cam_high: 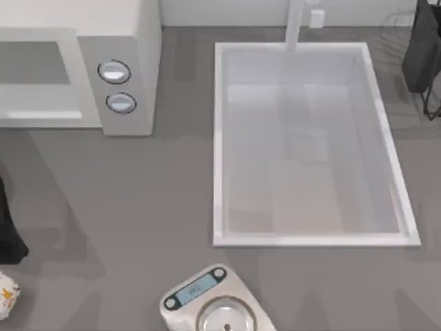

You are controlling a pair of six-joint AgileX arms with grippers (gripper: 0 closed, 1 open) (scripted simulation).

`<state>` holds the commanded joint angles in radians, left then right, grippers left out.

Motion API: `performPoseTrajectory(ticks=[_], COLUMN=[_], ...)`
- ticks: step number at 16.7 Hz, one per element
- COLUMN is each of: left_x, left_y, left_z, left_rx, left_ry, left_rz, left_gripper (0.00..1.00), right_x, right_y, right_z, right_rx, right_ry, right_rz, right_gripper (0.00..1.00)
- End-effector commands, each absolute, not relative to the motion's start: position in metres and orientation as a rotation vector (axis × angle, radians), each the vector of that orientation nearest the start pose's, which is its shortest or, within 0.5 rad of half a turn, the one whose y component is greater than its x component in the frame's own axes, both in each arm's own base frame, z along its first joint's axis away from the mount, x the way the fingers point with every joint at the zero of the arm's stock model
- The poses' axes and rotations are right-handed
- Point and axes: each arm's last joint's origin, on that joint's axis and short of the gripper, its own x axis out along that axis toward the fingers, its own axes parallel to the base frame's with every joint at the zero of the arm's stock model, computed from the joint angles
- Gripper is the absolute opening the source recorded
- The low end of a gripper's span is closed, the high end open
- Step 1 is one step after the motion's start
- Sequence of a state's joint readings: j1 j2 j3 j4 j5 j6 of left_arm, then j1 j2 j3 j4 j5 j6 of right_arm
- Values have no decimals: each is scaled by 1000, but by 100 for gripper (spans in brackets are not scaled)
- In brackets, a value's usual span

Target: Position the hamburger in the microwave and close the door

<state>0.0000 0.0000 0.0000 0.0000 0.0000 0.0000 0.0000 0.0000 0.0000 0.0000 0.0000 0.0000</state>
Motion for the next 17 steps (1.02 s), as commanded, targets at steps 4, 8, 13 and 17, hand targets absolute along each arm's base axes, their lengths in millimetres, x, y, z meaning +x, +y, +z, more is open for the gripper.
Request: performPoseTrajectory(ticks=[4,8,13,17], left_x=[106,113,141,172], left_y=[-1,1,6,12], left_z=[164,178,187,183], left_rx=[18,84,169,216], left_ry=[36,260,756,1164], left_rz=[2,7,-27,-105], left_gripper=[100,100,100,100], right_x=[106,106,106,106], right_y=[-1,-1,-1,-1], right_z=[160,160,160,160], right_rx=[0,0,0,0], right_ry=[0,0,0,0], right_rz=[0,0,0,0], right_gripper=[100,100,100,100])
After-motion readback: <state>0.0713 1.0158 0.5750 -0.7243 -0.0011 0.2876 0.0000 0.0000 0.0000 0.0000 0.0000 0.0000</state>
